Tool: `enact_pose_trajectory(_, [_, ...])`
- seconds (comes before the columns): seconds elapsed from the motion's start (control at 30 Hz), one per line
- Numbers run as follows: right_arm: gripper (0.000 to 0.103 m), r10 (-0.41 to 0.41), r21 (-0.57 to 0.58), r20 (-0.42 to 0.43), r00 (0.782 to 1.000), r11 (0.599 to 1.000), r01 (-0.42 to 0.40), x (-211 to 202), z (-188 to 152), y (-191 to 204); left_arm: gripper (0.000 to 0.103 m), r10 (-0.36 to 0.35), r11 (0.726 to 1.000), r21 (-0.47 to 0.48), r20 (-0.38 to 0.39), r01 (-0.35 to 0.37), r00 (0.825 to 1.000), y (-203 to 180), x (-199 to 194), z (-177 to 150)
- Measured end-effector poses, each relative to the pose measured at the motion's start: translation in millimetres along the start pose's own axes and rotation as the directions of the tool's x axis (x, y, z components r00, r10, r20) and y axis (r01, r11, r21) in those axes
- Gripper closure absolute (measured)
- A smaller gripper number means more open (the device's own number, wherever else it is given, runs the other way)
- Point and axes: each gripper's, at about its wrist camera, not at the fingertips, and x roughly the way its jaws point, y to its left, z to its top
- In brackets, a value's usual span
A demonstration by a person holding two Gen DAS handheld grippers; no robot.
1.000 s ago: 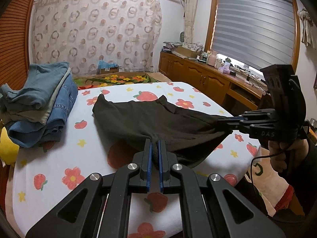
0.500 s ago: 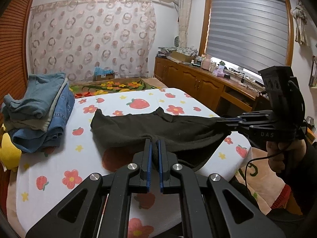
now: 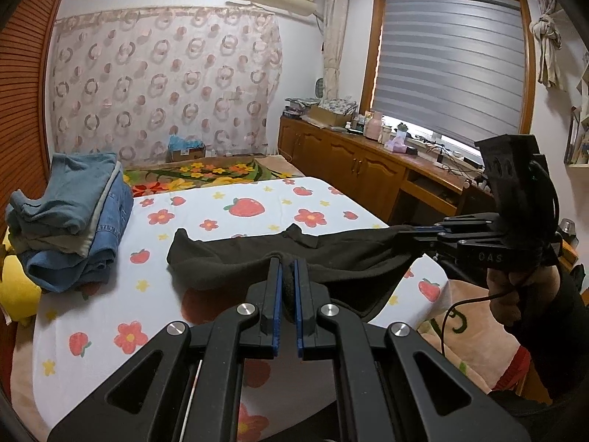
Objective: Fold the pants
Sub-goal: 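Carry the held edge over and lower it onto the garment with both tools, then open both tools to release the folded garment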
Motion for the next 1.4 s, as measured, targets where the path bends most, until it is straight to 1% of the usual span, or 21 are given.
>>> enact_pose_trajectory(0.17, [0.096, -0.005, 0.013, -0.026, 1.000, 1.000, 0.006, 17, 2, -7, 0.096, 0.007, 1.000, -0.016, -0.032, -0.008, 0.999, 9, 16, 0])
enact_pose_trajectory(0.37, [0.096, -0.007, 0.028, -0.043, 0.999, 1.000, 0.008, 45, 19, -20, 0.096, 0.024, 0.999, -0.039, -0.056, -0.026, 0.998, 29, 43, 11])
enact_pose_trajectory(0.5, [0.096, -0.007, 0.038, -0.039, 0.999, 0.999, 0.009, 61, 32, -28, 0.096, 0.033, 0.998, -0.048, -0.060, -0.036, 0.998, 38, 55, 19])
enact_pose_trajectory(0.73, [0.096, -0.005, 0.033, -0.066, 0.998, 0.999, 0.007, 91, 46, -40, 0.096, 0.048, 0.997, -0.061, -0.085, -0.053, 0.995, 54, 78, 26])
enact_pose_trajectory(1.0, [0.096, -0.002, 0.037, -0.117, 0.993, 0.999, 0.007, 126, 54, -50, 0.096, 0.049, 0.995, -0.078, -0.132, -0.059, 0.990, 70, 105, 23])
enact_pose_trajectory(1.33, [0.096, 0.003, 0.047, -0.158, 0.987, 0.999, 0.005, 158, 61, -59, 0.096, 0.056, 0.995, -0.072, -0.158, -0.069, 0.986, 82, 120, 19])
enact_pose_trajectory(1.37, [0.096, 0.002, 0.050, -0.160, 0.987, 0.999, 0.006, 159, 61, -60, 0.096, 0.060, 0.995, -0.070, -0.161, -0.072, 0.985, 82, 122, 18])
enact_pose_trajectory(1.4, [0.092, 0.002, 0.052, -0.160, 0.987, 0.999, 0.006, 160, 61, -61, 0.096, 0.060, 0.995, -0.073, -0.162, -0.073, 0.985, 83, 123, 17])
